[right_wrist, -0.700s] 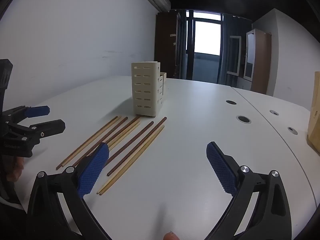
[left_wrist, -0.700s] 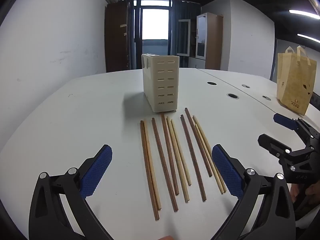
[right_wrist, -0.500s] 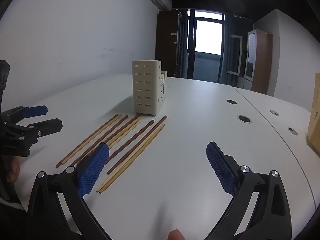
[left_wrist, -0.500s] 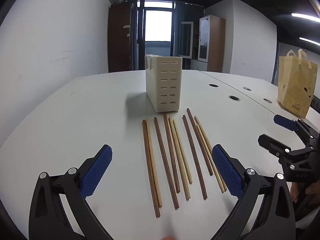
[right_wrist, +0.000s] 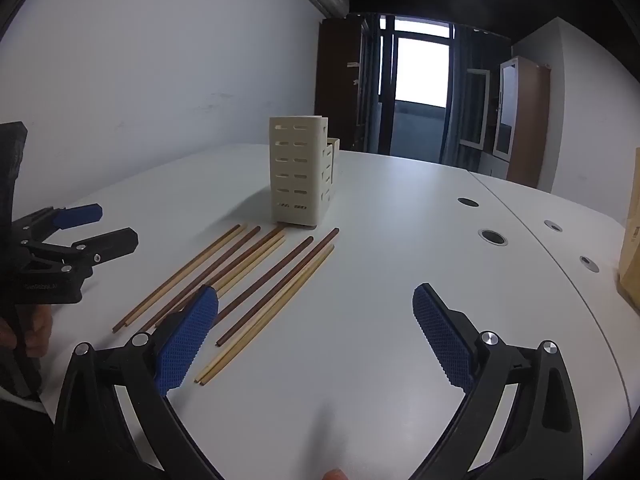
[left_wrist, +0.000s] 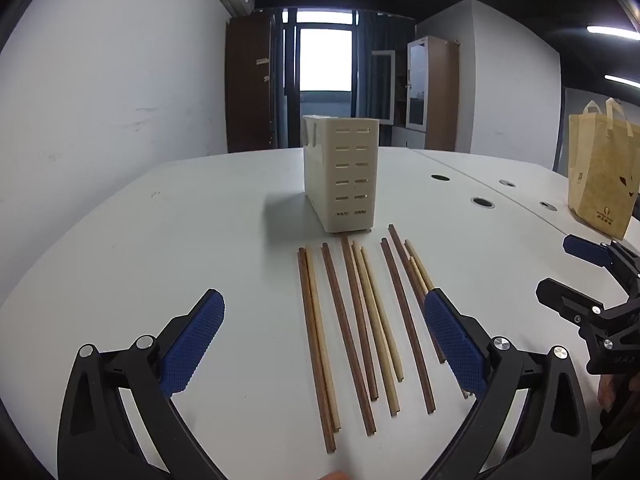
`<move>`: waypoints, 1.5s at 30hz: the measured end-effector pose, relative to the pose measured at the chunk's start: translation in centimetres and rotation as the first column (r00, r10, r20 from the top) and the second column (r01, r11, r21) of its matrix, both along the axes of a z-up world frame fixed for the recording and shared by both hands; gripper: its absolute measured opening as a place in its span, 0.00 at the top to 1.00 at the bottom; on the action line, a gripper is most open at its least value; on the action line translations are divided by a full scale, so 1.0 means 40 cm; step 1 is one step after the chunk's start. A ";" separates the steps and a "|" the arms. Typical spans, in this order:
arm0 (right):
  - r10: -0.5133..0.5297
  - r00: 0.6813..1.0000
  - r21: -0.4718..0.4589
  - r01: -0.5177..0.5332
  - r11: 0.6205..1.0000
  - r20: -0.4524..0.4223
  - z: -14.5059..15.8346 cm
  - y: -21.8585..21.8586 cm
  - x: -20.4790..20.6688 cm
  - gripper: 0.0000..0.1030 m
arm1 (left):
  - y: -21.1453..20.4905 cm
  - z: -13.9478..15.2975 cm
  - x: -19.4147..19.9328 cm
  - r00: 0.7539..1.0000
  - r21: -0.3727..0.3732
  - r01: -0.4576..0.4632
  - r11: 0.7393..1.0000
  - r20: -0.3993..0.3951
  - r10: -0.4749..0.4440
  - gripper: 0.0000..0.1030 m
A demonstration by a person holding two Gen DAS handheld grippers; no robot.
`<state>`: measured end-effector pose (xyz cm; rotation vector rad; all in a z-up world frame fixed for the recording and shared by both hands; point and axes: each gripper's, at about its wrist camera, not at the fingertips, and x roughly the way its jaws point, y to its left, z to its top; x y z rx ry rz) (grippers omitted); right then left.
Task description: Organize utensils
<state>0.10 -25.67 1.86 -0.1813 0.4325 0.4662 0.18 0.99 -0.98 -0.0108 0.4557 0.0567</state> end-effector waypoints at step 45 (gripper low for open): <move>-0.022 0.999 0.012 0.022 1.000 -0.034 -0.003 -0.011 0.013 0.04 | -0.015 0.000 -0.015 0.999 0.029 -0.014 0.999 0.043 0.013 0.05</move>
